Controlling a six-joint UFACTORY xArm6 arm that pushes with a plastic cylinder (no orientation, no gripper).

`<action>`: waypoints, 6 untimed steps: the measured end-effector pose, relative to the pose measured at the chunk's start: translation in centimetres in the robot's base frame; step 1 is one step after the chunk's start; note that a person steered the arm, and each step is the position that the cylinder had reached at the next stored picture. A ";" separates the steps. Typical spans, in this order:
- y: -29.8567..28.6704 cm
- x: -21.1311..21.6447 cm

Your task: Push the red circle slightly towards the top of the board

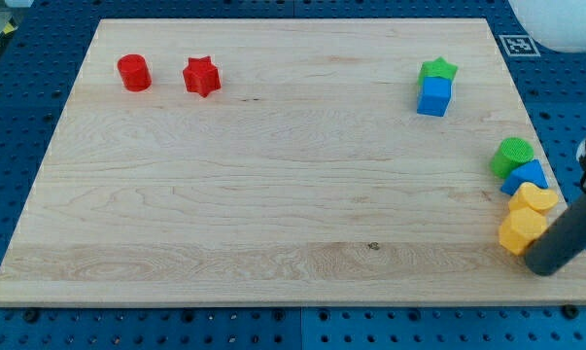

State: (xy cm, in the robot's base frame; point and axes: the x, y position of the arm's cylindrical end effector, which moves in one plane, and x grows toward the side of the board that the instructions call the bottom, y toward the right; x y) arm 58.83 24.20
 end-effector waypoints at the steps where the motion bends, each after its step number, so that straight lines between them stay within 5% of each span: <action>1: 0.0 -0.5; 3: -9.6 -0.8; 6: -34.7 -13.3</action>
